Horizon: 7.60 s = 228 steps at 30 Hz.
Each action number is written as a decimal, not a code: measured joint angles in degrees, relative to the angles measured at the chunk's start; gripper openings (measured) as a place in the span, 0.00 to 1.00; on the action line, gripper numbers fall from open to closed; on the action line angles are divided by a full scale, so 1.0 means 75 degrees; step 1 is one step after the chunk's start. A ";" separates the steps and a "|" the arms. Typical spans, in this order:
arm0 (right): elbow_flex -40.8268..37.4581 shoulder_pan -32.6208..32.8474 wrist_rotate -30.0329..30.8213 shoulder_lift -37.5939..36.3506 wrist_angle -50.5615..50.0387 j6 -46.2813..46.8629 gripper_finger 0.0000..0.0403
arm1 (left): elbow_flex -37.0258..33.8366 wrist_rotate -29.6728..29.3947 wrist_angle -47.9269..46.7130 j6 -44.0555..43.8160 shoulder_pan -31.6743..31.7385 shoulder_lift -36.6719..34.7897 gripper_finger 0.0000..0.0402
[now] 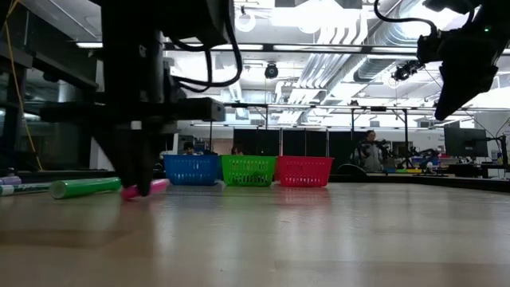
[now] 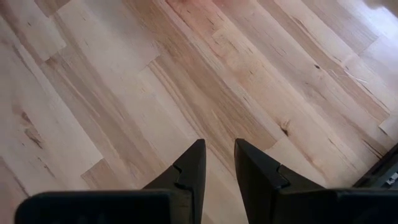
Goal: Pick & Place Markers
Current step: Put the pink highlighter into the red bin, then put the green highlighter into the blue bin
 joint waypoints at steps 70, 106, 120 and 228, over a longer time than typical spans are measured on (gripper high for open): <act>-0.0001 -0.0009 -0.3014 0.1475 0.8346 -0.2211 0.23 | 0.2000 -0.0777 0.6164 0.8217 0.1693 -0.0624 0.07; -0.0001 -0.1014 -0.3259 0.1461 0.7479 -0.3728 0.08 | 0.1977 -0.0521 0.4798 0.8557 0.1744 -0.0783 0.24; 0.0014 -0.1527 -0.3311 0.2337 0.7403 -0.7459 0.08 | 0.2012 -0.1125 0.2313 0.8382 0.2471 -0.1594 0.24; 0.3484 -0.1862 -0.0283 0.4287 0.4048 -0.3739 0.25 | 0.0997 0.0667 -0.2468 0.9013 0.5287 -0.2270 0.24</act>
